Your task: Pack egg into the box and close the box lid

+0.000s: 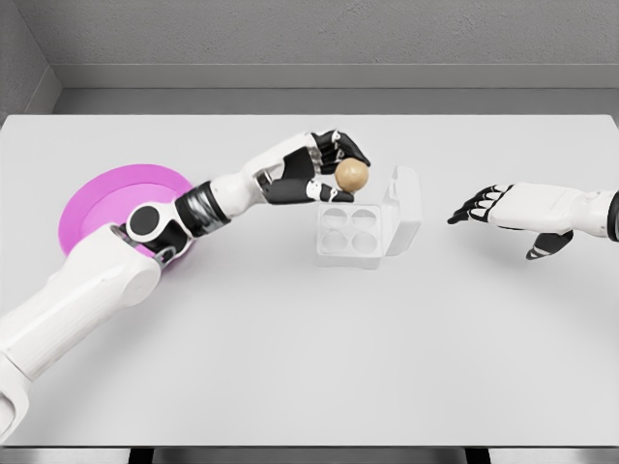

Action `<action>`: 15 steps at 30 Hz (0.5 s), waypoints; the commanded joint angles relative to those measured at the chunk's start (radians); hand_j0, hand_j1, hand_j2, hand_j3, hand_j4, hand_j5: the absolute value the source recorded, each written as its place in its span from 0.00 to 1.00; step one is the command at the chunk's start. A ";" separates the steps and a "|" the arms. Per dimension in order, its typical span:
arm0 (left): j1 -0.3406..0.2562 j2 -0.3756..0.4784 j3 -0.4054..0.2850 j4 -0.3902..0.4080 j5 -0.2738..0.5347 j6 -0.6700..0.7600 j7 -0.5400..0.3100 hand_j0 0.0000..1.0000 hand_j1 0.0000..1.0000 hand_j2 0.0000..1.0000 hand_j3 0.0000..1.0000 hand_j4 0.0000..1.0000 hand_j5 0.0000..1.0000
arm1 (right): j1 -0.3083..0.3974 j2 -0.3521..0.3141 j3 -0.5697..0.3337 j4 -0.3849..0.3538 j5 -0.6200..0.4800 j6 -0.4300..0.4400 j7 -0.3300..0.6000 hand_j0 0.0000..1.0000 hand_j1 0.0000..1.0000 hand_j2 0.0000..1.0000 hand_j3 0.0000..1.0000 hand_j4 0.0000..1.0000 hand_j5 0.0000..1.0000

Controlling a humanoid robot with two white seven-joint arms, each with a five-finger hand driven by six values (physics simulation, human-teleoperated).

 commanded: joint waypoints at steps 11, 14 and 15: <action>0.002 -0.033 -0.013 0.079 0.006 0.050 -0.006 0.38 0.38 0.38 0.38 0.38 0.38 | 0.000 -0.001 0.000 0.000 -0.004 0.001 0.000 1.00 1.00 1.00 1.00 1.00 1.00; -0.003 -0.046 -0.013 0.084 0.003 0.050 -0.008 0.38 0.38 0.38 0.38 0.38 0.38 | 0.000 -0.001 0.000 0.000 -0.004 0.003 0.000 1.00 1.00 1.00 1.00 1.00 1.00; -0.008 -0.050 -0.015 0.092 0.000 0.050 -0.009 0.38 0.38 0.38 0.38 0.38 0.38 | 0.000 -0.001 0.000 0.000 -0.004 0.001 0.000 1.00 1.00 1.00 1.00 1.00 1.00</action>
